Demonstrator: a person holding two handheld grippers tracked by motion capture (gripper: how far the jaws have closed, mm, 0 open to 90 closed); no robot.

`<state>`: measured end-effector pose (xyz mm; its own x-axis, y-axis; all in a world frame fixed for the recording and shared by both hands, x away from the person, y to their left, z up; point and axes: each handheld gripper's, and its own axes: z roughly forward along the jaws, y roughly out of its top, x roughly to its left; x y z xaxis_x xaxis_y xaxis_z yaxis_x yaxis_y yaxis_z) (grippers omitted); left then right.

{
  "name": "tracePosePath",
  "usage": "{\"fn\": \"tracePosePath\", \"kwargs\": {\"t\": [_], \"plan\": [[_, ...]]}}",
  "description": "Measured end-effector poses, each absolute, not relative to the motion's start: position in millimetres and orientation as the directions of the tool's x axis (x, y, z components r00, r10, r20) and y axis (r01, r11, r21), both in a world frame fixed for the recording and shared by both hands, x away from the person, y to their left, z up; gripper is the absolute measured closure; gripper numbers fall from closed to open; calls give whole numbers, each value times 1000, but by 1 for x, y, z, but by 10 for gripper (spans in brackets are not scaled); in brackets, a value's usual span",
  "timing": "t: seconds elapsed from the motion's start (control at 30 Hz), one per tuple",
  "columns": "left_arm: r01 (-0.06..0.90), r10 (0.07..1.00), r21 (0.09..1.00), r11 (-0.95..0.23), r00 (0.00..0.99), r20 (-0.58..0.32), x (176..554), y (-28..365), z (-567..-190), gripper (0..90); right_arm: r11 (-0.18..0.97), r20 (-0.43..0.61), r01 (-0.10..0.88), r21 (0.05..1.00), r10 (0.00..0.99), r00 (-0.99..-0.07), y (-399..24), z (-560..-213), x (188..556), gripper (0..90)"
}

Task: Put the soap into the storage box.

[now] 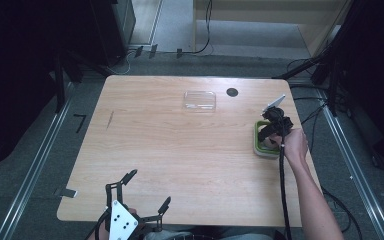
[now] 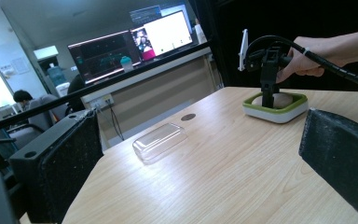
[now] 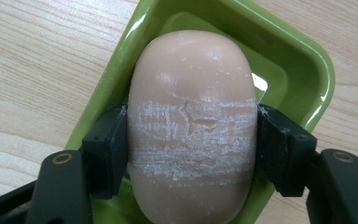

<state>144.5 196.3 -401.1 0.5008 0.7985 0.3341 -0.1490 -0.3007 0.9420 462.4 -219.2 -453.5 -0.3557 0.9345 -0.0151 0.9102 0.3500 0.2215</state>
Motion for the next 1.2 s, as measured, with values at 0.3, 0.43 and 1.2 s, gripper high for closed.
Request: {"fn": "tracePosePath", "kwargs": {"t": [0.3, 0.43, 1.2], "plan": [[-145, 801, 942, -302, 497, 333, 144, 197, -401, 0, 349, -15, 913, 211, 935, -354, -218, -453, 463, 334], [-148, 798, 941, -303, 500, 336, 144, 197, -401, 0, 351, -16, 912, 211, 934, -356, -218, -454, 463, 333], [-149, 801, 942, -301, 497, 334, 143, 197, -401, 0, 364, -14, 909, 201, 929, -369, -219, -436, 455, 150]]}}
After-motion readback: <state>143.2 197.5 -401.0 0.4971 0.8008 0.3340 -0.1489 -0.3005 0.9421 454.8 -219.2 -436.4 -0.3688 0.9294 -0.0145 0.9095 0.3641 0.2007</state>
